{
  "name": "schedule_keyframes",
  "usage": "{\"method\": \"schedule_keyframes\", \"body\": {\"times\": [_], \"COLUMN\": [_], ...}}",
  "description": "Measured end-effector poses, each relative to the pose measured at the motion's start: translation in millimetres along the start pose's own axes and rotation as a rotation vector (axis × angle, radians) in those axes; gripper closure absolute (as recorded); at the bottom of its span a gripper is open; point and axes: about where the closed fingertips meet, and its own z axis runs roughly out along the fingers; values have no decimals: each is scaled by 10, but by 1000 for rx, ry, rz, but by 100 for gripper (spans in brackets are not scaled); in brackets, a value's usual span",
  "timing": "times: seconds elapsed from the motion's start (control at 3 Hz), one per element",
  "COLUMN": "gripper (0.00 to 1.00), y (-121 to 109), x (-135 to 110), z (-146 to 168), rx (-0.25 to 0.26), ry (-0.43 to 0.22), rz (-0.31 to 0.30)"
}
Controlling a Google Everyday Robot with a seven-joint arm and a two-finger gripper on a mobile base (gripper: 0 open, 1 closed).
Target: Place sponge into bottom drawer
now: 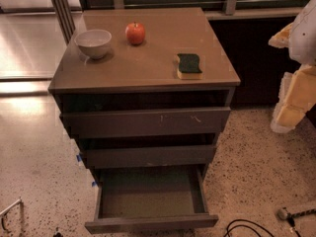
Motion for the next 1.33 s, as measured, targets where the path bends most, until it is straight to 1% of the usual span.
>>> {"method": "schedule_keyframes", "body": {"times": [0.33, 0.67, 1.0, 1.33], "gripper": [0, 0, 0, 0], "y": [-4, -375, -775, -1297], "x": [-4, -212, -439, -729], "z": [-3, 127, 288, 557], "rx": [3, 59, 89, 90], "ry": [-1, -75, -166, -285], "rz": [0, 12, 26, 50]}}
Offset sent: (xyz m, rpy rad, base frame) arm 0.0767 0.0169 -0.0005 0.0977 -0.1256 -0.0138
